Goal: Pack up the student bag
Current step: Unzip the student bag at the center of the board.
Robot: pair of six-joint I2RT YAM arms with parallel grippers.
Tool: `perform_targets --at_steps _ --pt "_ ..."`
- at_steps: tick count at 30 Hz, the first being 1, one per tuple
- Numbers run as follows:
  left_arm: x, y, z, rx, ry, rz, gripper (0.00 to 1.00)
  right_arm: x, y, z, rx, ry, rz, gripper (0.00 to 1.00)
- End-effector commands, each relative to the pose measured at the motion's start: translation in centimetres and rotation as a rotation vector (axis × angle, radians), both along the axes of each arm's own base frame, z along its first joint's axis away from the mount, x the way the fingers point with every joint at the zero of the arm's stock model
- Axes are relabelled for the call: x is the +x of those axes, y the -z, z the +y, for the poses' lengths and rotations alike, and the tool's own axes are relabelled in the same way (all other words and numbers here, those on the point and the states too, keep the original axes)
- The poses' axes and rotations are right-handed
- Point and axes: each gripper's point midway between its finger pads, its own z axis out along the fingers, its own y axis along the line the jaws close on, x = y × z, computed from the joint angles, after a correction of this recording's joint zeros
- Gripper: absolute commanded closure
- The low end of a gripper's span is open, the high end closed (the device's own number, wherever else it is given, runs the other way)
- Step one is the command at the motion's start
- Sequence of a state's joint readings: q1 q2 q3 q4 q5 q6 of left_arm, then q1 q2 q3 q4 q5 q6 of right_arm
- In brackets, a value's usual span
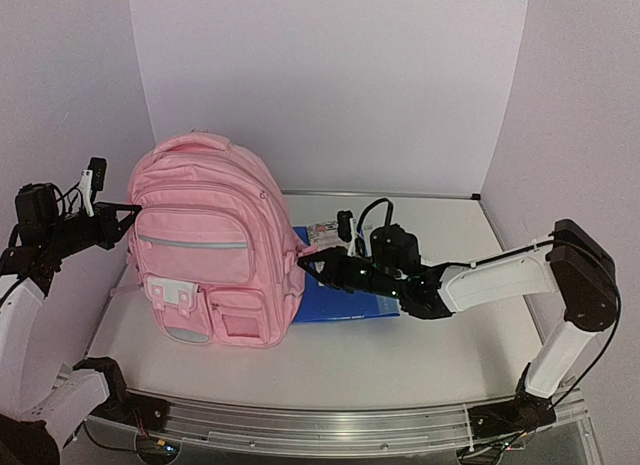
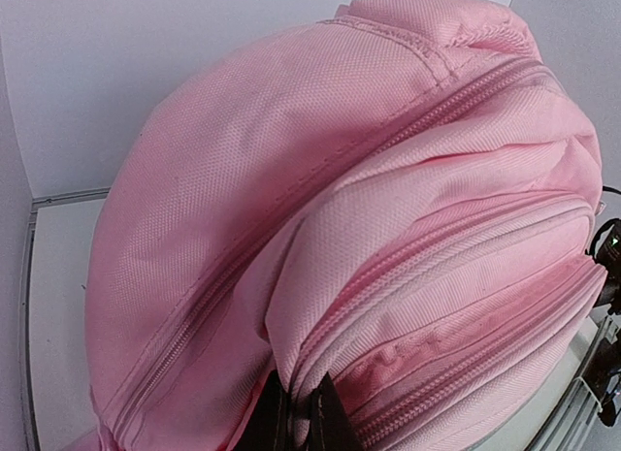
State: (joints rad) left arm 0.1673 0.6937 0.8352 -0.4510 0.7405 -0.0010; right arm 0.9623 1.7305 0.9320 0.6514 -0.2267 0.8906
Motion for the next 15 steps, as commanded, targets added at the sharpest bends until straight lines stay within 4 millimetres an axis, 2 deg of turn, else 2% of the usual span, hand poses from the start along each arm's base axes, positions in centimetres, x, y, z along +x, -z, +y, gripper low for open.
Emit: perform_targets --at_steps 1,7,12,15 --pt "0.1 -0.5 0.2 -0.003 -0.013 -0.026 1.0 0.4 -3.6 -1.4 0.063 0.055 -0.091 0.98" --pt "0.3 -0.3 -0.1 -0.015 0.016 -0.015 1.0 0.1 -6.4 -2.0 0.066 0.05 -0.164 1.0" --pt "0.2 -0.4 -0.9 -0.038 0.067 -0.009 1.0 0.2 -7.8 -1.8 -0.028 0.033 -0.204 1.0" --pt "0.0 -0.5 -1.4 -0.055 0.101 -0.008 1.0 0.2 -9.4 -1.9 -0.054 0.029 -0.232 1.0"
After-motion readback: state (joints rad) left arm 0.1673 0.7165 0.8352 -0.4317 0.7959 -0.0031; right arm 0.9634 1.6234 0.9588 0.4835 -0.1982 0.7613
